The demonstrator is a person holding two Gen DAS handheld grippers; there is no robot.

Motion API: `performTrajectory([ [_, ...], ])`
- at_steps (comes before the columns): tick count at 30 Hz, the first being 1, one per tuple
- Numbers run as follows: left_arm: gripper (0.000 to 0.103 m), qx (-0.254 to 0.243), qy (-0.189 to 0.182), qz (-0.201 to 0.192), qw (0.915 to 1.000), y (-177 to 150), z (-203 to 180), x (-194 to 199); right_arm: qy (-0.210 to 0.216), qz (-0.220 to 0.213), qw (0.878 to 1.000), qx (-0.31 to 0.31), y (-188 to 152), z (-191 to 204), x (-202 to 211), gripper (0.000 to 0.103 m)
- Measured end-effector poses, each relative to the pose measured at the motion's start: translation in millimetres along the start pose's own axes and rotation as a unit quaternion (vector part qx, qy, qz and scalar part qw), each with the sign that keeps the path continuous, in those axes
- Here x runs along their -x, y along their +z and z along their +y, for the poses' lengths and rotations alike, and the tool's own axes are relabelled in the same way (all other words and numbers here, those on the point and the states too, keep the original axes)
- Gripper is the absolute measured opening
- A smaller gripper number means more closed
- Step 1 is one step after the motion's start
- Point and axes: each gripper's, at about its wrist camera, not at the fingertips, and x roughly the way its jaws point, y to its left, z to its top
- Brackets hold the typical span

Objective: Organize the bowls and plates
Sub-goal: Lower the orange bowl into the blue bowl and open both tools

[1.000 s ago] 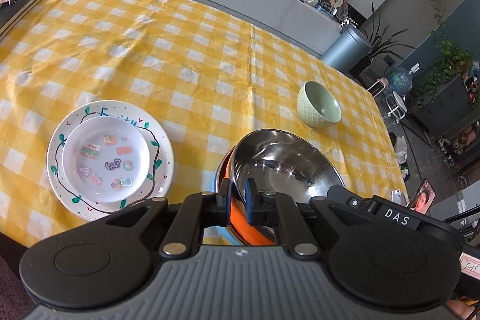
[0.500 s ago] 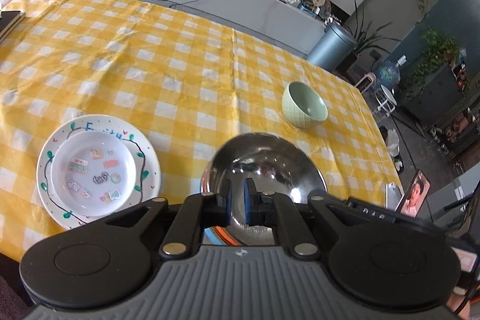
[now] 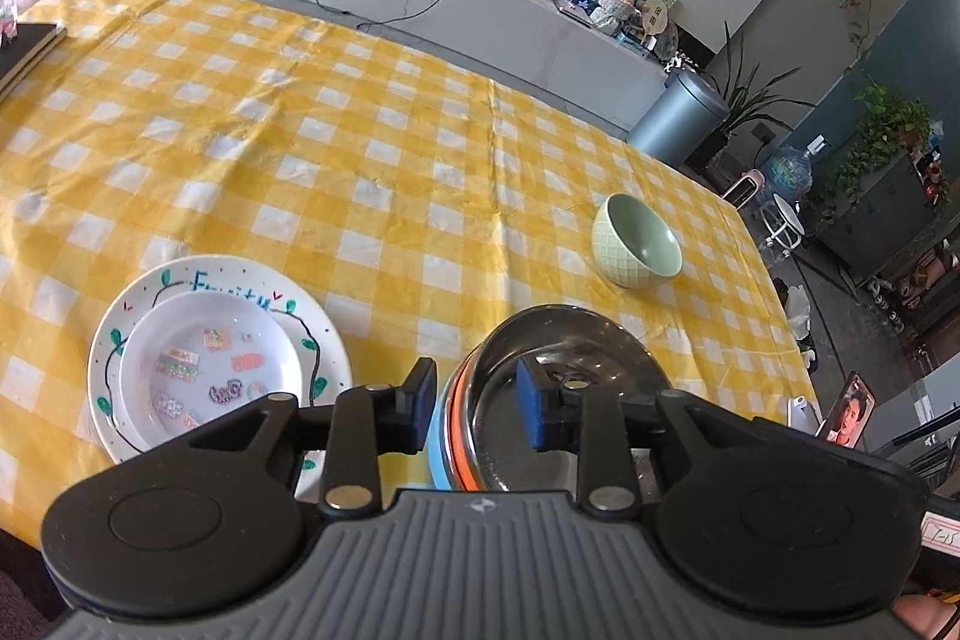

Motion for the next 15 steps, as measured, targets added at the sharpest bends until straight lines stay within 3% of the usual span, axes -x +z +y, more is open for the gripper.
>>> performTrajectory([
  [3,0.032,0.001,-0.002,0.006,1.0,-2,2,-5,0.003,-0.007,1.0,0.002,1,-1,-2,0.01],
  [6,0.019,-0.002,-0.004,0.012,0.9999,-4,1,-8,0.005,-0.008,1.0,0.004,1,-2,-6,0.007],
  [9,0.015,-0.003,-0.004,0.019,0.9998,-5,0,-12,0.006,-0.005,1.0,0.004,1,-3,-9,0.007],
  [15,0.015,-0.002,-0.004,0.025,0.9997,-2,0,-11,0.009,0.007,1.0,-0.003,4,-5,-12,0.008],
])
